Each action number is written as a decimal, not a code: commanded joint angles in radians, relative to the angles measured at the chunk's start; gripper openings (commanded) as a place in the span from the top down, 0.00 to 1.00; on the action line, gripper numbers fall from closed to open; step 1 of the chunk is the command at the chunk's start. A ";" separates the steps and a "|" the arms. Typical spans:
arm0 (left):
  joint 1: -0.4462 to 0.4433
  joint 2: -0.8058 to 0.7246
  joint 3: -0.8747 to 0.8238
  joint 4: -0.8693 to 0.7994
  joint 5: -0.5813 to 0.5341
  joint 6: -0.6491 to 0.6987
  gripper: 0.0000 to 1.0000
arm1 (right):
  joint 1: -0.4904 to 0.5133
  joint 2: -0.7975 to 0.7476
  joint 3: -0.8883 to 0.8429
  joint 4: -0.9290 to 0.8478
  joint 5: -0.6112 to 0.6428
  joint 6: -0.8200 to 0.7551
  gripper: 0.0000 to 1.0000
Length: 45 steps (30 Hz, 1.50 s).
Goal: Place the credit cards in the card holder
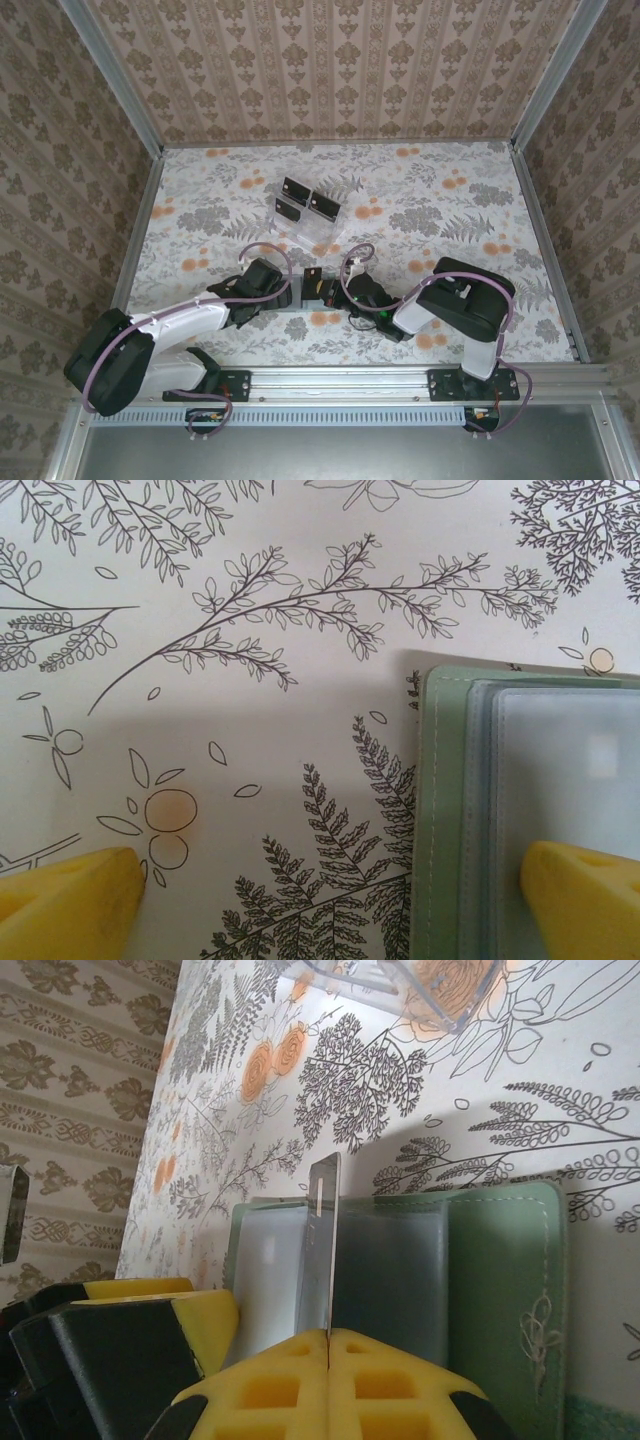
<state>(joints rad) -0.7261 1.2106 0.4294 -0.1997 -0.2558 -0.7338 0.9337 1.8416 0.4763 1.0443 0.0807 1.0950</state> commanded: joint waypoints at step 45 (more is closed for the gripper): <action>-0.011 0.024 -0.038 -0.089 -0.006 -0.021 0.00 | 0.037 0.063 -0.044 0.025 -0.081 0.131 1.00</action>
<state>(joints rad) -0.7326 1.2106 0.4263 -0.1944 -0.2630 -0.7387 0.9546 1.8809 0.4538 1.1030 0.0177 1.2068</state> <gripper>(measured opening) 0.997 0.065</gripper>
